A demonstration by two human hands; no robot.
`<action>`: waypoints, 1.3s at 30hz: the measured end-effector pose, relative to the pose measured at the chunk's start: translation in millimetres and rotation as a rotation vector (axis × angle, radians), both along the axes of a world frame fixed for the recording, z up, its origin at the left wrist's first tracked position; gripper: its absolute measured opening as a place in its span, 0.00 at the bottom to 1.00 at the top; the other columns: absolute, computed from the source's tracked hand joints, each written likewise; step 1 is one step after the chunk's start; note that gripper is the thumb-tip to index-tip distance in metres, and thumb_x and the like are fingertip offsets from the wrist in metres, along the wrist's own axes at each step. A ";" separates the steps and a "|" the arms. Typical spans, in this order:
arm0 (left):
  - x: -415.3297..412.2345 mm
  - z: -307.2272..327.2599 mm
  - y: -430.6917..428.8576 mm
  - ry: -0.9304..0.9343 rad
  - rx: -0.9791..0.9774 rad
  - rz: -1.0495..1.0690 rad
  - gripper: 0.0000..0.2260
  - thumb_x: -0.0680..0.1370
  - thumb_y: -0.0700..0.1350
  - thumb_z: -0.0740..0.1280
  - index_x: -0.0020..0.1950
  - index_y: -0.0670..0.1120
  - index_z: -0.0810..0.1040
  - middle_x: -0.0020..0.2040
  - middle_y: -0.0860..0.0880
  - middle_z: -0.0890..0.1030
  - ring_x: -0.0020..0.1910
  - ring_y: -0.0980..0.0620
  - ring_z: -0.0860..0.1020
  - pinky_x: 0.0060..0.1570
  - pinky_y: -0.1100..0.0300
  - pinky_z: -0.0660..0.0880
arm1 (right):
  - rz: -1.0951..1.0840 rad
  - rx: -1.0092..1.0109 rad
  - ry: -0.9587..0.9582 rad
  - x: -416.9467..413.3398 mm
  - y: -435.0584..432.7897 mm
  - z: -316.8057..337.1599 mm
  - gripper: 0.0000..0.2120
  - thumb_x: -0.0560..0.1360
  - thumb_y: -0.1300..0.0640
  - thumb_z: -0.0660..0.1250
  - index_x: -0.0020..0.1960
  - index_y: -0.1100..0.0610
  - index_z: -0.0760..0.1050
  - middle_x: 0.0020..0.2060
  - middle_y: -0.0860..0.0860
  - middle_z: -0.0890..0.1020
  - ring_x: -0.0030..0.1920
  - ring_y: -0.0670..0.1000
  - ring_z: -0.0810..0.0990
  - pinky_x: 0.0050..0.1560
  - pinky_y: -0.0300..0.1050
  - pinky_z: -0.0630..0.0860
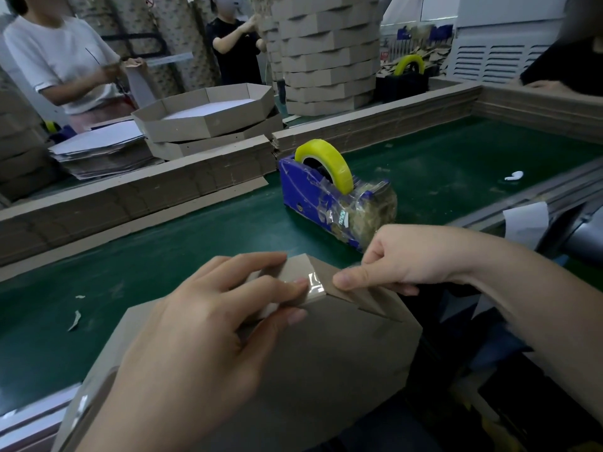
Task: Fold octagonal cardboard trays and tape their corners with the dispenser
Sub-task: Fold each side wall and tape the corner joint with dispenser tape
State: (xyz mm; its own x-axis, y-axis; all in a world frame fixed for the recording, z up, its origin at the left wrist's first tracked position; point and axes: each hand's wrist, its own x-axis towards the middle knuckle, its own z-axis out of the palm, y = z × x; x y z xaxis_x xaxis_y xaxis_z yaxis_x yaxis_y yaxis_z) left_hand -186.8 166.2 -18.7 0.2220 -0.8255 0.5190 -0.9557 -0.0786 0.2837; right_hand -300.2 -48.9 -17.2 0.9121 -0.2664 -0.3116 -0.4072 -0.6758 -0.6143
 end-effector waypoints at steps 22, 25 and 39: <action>-4.8 1.6 2.8 0.010 -0.030 -0.003 0.08 0.73 0.56 0.65 0.42 0.54 0.80 0.55 0.60 0.81 0.50 0.58 0.81 0.42 0.57 0.76 | 0.069 0.546 -0.556 5.2 24.4 -21.5 0.21 0.68 0.55 0.72 0.60 0.49 0.75 0.50 0.43 0.83 0.54 0.41 0.81 0.54 0.35 0.75; -5.1 2.5 3.1 0.019 -0.022 0.011 0.08 0.73 0.57 0.65 0.42 0.54 0.79 0.55 0.61 0.80 0.51 0.59 0.80 0.43 0.58 0.75 | 0.050 0.575 -0.405 9.6 17.3 -12.4 0.12 0.71 0.48 0.67 0.50 0.53 0.79 0.40 0.45 0.83 0.42 0.42 0.81 0.43 0.34 0.74; -5.2 3.8 4.7 0.016 0.000 0.019 0.09 0.73 0.58 0.65 0.43 0.54 0.80 0.56 0.62 0.79 0.49 0.58 0.80 0.43 0.61 0.74 | 0.119 0.940 -0.247 25.3 16.7 -10.4 0.09 0.67 0.64 0.68 0.30 0.54 0.78 0.26 0.49 0.79 0.25 0.45 0.77 0.27 0.33 0.73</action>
State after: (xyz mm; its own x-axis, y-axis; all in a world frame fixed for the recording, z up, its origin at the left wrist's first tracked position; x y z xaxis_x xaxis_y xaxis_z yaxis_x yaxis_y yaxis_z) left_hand -192.0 170.9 -14.9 0.2455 -0.8210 0.5155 -0.9495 -0.0965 0.2985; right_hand -274.9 -32.2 -27.6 0.9850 0.0909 -0.1466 -0.1558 0.1042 -0.9823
